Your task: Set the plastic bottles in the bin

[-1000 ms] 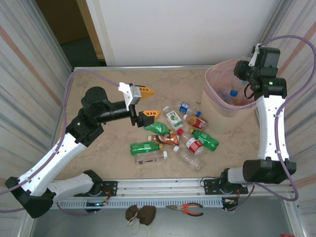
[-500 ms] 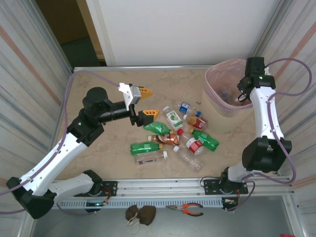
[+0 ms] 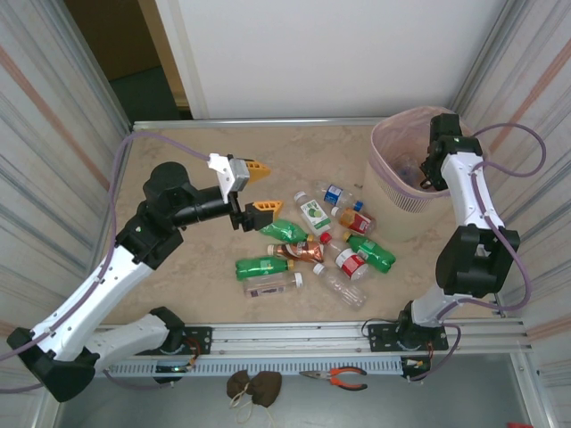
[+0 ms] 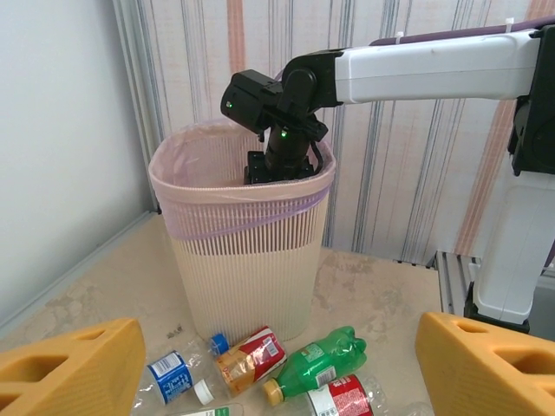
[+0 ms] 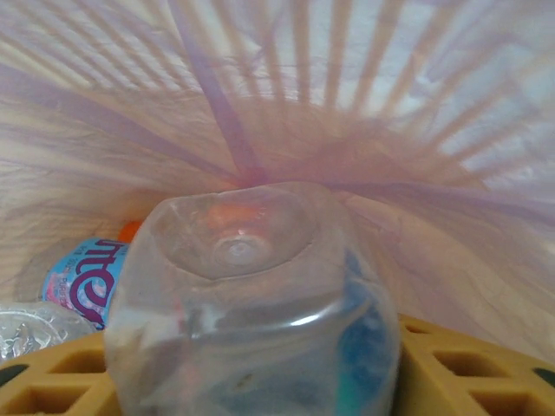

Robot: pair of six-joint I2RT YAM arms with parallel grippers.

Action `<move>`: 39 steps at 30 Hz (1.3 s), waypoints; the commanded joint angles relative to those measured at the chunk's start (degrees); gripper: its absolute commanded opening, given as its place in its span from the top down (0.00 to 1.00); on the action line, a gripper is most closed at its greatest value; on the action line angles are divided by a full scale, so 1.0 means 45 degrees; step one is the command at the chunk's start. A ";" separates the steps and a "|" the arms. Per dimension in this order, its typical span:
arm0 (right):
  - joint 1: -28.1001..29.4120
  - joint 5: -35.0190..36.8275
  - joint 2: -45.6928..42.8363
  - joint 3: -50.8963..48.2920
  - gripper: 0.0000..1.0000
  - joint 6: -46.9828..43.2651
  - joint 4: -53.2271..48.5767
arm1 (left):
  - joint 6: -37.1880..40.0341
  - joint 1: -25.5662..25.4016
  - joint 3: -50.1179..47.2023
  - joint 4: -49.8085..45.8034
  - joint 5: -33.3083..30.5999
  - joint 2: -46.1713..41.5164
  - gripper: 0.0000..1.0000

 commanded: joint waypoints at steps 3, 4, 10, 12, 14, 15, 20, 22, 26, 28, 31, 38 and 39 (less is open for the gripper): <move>-0.0089 0.0500 -0.0293 0.0321 0.30 0.0329 -0.0499 | 0.0493 0.0239 -0.0122 -0.0427 -0.0111 -0.0223 0.18; -0.0089 0.0515 -0.0349 0.0438 0.28 0.0295 -0.0537 | 0.0582 0.0279 -0.0095 -0.0543 -0.0111 -0.0205 0.18; -0.0088 0.0379 -0.0938 0.1042 0.22 0.0137 -0.0719 | 0.1440 0.0324 0.0021 -0.1841 -0.0452 -0.0115 0.19; -0.0087 0.0312 -0.1165 0.1165 0.22 0.0057 -0.0673 | 0.1796 0.0335 0.0141 -0.2358 -0.0485 -0.0031 0.19; -0.0072 0.0251 -0.1371 0.1337 0.22 -0.0012 -0.0678 | 0.2195 0.0335 0.0304 -0.2923 -0.0428 0.0123 0.20; -0.0069 0.0228 -0.1475 0.1428 0.22 -0.0039 -0.0682 | 0.2392 0.0339 0.0397 -0.3254 -0.0369 0.0233 0.20; -0.0056 0.0015 -0.1940 0.1841 0.22 -0.0339 -0.0652 | 0.3307 0.0325 0.0877 -0.4927 -0.0023 0.0851 0.25; -0.0055 -0.0058 -0.2220 0.1931 0.23 -0.0451 -0.0584 | 0.3424 0.0313 0.1012 -0.5492 0.0003 0.1098 0.28; -0.0052 -0.0148 -0.2834 0.1888 0.24 -0.0768 -0.0226 | 0.3913 -0.0045 0.0909 -0.6545 -0.0446 0.1347 0.31; -0.0049 -0.0225 -0.3123 0.1872 0.25 -0.0893 -0.0033 | 0.4519 -0.0447 0.0731 -0.7175 -0.0913 0.1410 0.32; -0.0054 -0.0307 -0.3518 0.1872 0.26 -0.1070 0.0263 | 0.5616 -0.0990 0.0207 -0.7847 -0.1760 0.1447 0.33; -0.0051 -0.0287 -0.4110 0.1769 0.27 -0.1298 0.0601 | 0.8090 -0.2882 -0.1300 -0.8735 -0.3362 0.1384 0.32; -0.0068 -0.0331 -0.4150 0.1720 0.27 -0.1300 0.0682 | 0.8312 -0.3111 -0.1530 -0.8804 -0.3484 0.1393 0.32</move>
